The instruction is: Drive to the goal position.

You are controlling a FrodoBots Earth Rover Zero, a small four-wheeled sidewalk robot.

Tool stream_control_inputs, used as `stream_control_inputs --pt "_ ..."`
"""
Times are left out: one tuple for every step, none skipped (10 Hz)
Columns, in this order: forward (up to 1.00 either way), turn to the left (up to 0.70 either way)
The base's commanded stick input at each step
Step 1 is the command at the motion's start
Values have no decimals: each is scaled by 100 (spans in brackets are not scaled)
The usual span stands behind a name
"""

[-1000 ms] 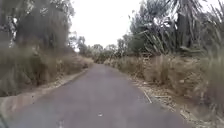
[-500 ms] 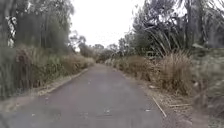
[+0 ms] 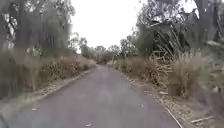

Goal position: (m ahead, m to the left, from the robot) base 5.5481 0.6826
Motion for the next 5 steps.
stream_control_inputs --pt "85 0" --pt "85 0" --pt "85 0" --pt "85 0" --pt "85 0"
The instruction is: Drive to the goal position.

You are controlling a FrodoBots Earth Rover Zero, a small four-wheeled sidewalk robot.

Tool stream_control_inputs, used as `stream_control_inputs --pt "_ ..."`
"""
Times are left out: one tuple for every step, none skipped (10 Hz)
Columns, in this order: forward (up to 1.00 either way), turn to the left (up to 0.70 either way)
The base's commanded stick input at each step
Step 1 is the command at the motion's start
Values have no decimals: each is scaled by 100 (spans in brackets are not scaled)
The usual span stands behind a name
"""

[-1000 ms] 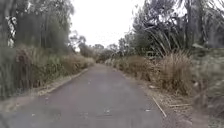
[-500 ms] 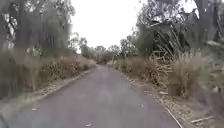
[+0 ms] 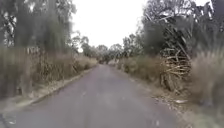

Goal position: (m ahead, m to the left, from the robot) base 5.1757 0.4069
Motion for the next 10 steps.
stream_control_inputs --pt "85 0" --pt "85 10" --pt "85 21" --pt "85 32" --pt "85 34" --pt "85 34" --pt "85 34" --pt "85 34" --pt "85 34" --pt "85 34"
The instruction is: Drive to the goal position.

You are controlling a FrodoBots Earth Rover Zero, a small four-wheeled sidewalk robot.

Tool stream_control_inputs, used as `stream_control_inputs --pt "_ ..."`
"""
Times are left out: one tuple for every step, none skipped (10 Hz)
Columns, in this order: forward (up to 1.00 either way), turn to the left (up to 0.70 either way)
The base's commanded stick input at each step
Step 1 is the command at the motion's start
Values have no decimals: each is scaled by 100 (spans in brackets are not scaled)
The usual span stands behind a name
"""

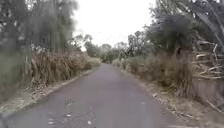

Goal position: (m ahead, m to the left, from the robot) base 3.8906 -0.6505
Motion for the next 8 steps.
stream_control_inputs --pt "85 0" --pt "85 0" --pt "85 0" --pt "85 0" --pt "85 0" --pt "85 0" --pt "85 0" --pt "85 0"
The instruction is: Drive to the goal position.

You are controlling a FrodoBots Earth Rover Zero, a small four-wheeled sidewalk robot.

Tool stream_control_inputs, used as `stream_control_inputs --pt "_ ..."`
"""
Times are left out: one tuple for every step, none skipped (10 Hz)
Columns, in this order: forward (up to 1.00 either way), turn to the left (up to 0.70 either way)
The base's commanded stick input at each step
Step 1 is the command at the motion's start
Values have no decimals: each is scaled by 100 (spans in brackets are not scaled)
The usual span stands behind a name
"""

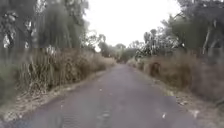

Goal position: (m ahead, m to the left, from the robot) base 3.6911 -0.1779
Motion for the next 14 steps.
stream_control_inputs --pt "85 0" --pt "85 0" --pt "85 0" --pt "85 -2" --pt "85 -6" --pt "85 -9" --pt "85 -31" --pt "85 -25" --pt "85 -19" --pt "85 -13" --pt "85 -7" --pt "85 -1" --pt "85 0" --pt "85 0"
